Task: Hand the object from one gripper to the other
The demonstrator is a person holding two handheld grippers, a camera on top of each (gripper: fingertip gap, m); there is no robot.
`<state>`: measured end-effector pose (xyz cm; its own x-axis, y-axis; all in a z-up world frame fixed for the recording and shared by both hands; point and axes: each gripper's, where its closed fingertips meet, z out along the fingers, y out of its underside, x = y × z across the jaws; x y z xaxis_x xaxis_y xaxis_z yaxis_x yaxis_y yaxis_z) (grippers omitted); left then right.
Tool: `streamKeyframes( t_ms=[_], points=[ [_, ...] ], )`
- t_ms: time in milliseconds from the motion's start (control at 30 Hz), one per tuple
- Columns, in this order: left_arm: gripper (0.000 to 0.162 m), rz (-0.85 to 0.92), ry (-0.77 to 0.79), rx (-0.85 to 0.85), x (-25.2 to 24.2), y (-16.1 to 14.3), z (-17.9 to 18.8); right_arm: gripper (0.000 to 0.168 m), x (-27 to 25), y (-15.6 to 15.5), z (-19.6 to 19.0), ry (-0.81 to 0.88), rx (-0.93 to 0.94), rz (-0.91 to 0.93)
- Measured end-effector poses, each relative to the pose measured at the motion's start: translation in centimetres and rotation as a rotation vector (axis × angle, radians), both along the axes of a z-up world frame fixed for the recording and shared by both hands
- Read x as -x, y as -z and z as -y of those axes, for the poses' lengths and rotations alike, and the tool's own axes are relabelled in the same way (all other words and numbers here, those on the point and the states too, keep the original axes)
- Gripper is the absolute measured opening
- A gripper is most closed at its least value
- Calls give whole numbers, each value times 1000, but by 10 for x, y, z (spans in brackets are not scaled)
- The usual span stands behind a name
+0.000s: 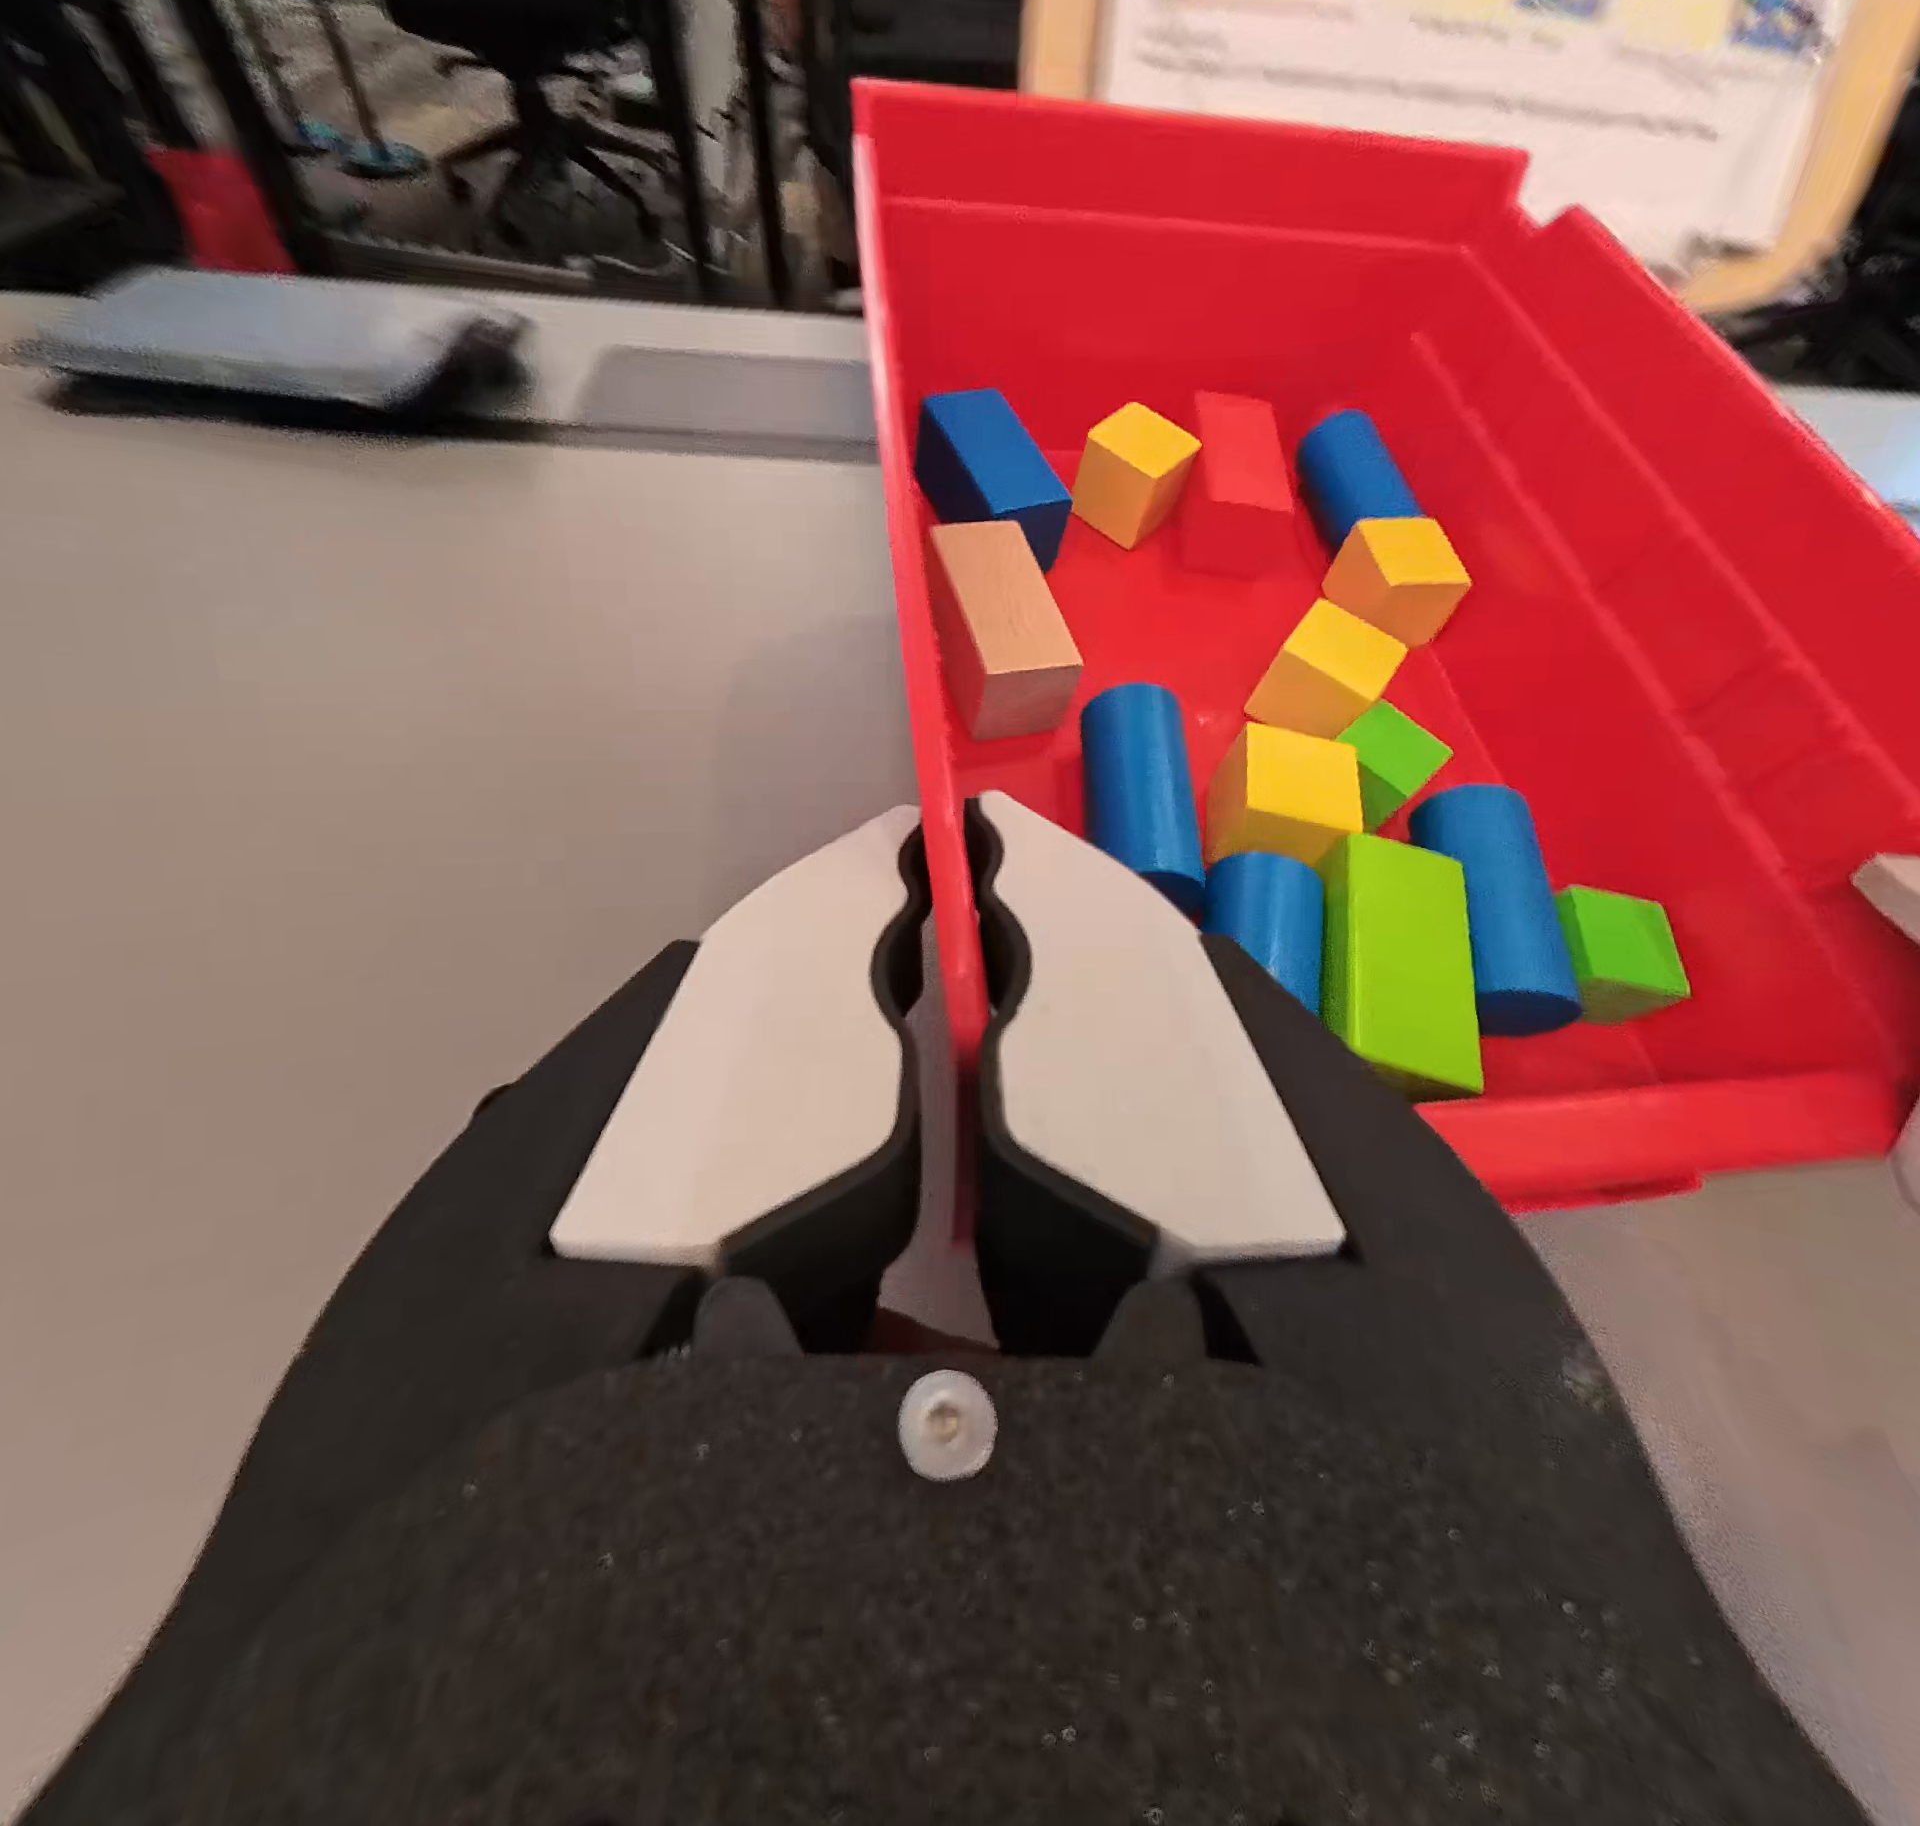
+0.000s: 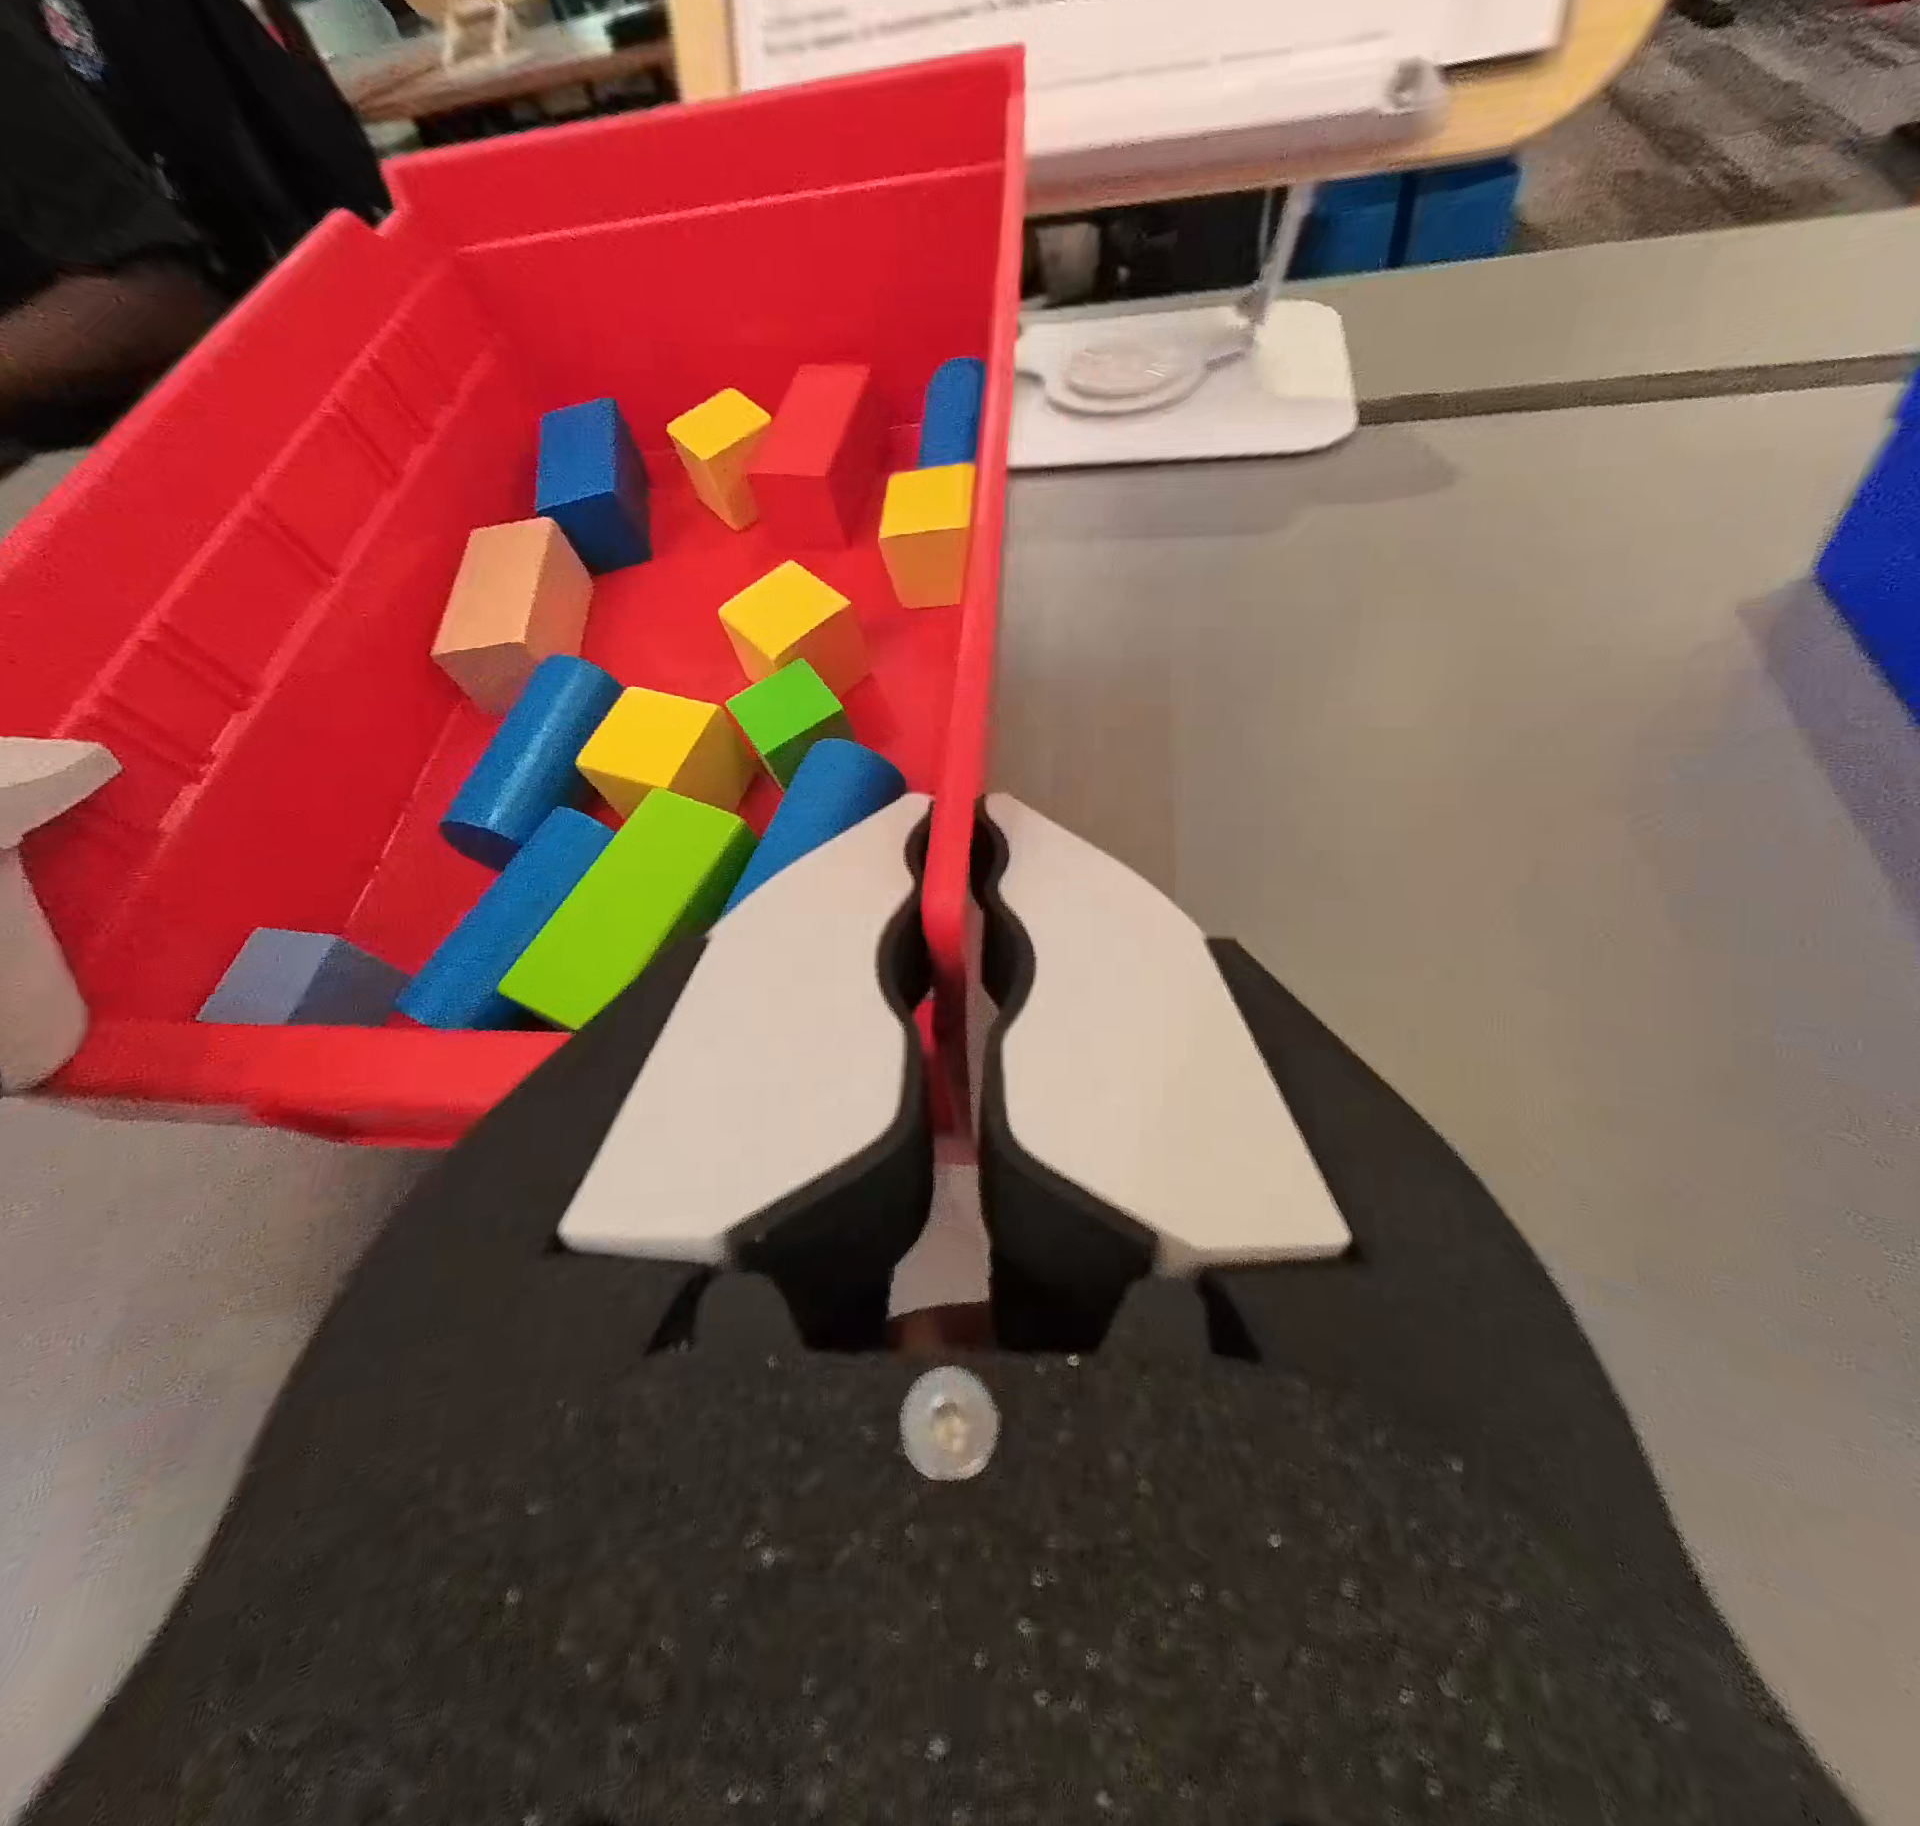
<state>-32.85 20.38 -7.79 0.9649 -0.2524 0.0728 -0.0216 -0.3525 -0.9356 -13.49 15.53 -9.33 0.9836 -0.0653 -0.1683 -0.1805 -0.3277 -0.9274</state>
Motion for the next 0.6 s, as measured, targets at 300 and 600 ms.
streamKeyframes(
  t_ms=[300, 600],
  points=[
    [3, 89, -168, -68, 143, -11, -50, 5, 148, 3, -53, -79, 23, -2],
    [4, 56, -182, 56, 166, 37, -72, 9, 175, 36, -64, -108, 79, 12]
  ],
)
